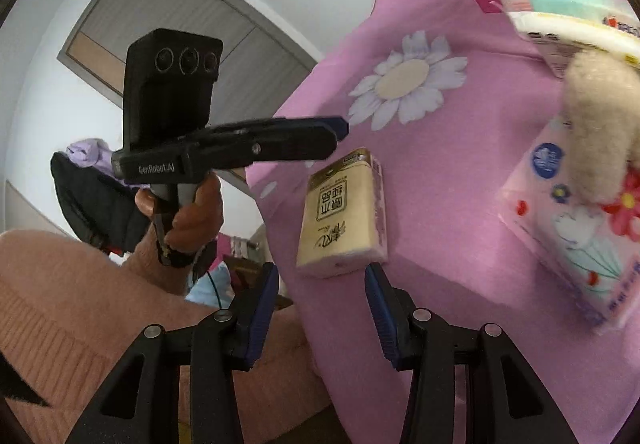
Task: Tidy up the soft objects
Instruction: 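Grasp the yellow tissue pack with the left gripper, then carry the yellow tissue pack with the left gripper into the pink box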
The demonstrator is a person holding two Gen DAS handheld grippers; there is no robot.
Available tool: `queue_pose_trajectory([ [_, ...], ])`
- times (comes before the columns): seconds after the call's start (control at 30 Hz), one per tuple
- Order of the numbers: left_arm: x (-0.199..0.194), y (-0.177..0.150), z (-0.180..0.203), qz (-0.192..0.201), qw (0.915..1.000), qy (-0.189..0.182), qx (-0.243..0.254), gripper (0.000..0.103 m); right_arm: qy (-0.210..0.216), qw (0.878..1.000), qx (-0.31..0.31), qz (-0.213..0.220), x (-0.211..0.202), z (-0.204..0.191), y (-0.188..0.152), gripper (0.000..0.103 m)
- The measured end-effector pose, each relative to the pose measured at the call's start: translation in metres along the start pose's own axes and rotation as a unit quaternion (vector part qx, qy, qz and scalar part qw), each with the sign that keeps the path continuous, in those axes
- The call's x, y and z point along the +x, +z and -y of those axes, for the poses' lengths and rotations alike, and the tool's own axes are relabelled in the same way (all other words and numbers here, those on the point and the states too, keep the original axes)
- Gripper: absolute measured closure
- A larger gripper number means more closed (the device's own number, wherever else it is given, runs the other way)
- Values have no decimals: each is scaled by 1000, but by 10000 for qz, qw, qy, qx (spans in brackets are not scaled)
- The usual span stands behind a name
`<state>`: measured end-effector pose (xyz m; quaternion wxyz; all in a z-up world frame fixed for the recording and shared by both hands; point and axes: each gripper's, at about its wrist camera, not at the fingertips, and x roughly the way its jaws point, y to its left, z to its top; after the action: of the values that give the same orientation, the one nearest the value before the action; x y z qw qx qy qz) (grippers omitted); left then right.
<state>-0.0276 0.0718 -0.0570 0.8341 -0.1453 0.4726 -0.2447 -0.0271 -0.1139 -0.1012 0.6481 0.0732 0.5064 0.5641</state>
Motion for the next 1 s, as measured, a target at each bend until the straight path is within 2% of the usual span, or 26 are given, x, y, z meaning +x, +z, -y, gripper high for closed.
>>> queue_pose_trajectory([
  [0.07,0,-3,-4,-63,9996,-259,-133,53,-38,10000,-12,17,0,3,5,57],
  [0.17,3,-10,-6,-225,9995,-133,-152,53,-118,9999,-5,102,11,-2,9,57],
  [0.47,4,-16,-15,-200,9974,-505,-471,53,-595,9966,131,550,1,6,17,60],
  [0.57,11,-21,-16,-327,9977,-379,-462,53,-681,9955,182,635,-4,8,16,62],
  [0.67,8,-26,-18,-298,9973,-469,-490,53,-809,9945,156,647,-5,5,17,63],
  [1.0,3,-24,-6,-174,9981,-399,-436,54,-1016,9933,39,550,5,2,20,69],
])
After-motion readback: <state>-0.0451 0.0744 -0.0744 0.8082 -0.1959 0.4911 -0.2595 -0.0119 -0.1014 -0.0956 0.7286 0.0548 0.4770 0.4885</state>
